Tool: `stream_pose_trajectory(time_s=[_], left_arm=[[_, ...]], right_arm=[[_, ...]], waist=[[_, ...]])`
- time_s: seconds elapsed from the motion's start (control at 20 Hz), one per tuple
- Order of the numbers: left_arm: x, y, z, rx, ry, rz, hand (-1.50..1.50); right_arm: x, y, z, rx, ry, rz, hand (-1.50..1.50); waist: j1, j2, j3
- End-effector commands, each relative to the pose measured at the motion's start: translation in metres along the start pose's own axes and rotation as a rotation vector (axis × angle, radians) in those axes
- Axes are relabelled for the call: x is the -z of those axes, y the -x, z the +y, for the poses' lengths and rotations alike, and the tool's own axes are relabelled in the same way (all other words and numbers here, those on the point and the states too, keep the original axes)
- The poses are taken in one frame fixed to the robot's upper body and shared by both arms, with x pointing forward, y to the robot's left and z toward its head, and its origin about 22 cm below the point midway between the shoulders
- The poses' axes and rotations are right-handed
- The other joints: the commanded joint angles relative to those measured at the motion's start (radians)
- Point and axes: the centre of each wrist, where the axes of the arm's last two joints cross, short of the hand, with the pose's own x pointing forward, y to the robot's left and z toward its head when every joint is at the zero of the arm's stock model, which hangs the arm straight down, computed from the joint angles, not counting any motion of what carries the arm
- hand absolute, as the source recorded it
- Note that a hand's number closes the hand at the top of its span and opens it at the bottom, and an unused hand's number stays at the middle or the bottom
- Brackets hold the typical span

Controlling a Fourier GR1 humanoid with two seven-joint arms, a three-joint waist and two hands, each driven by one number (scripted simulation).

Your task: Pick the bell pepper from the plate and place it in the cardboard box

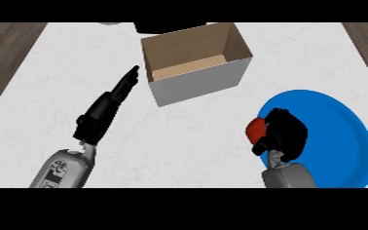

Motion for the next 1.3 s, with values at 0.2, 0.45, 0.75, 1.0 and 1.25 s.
stream_pose_trajectory(time_s=[0.2, 0.45, 0.75, 1.0, 1.25], left_arm=[[0.012, -0.009, -0.004, -0.013, 0.045, -0.020, 0.00], [-0.006, 0.007, 0.001, 0.001, -0.016, 0.016, 0.00], [0.003, -0.004, -0.004, -0.019, -0.031, 0.017, 0.00], [-0.006, 0.008, -0.008, -0.001, -0.039, 0.039, 0.00], [-0.006, -0.006, 0.010, 0.002, -0.026, 0.021, 0.00]], right_arm=[[-0.110, -0.076, -0.008, -0.133, 0.023, -1.068, 1.50], [-0.146, -0.064, -0.035, -0.051, 0.077, -1.273, 1.50], [-0.187, -0.036, -0.102, 0.075, 0.075, -1.368, 1.50], [-0.197, -0.001, -0.150, 0.272, 0.130, -1.355, 1.50], [-0.196, 0.002, -0.175, 0.350, 0.134, -1.265, 1.50]], waist=[[0.062, 0.006, 0.010], [-0.028, 0.002, 0.010], [-0.040, 0.004, 0.011], [-0.037, 0.005, 0.011], [-0.030, 0.006, 0.010]])
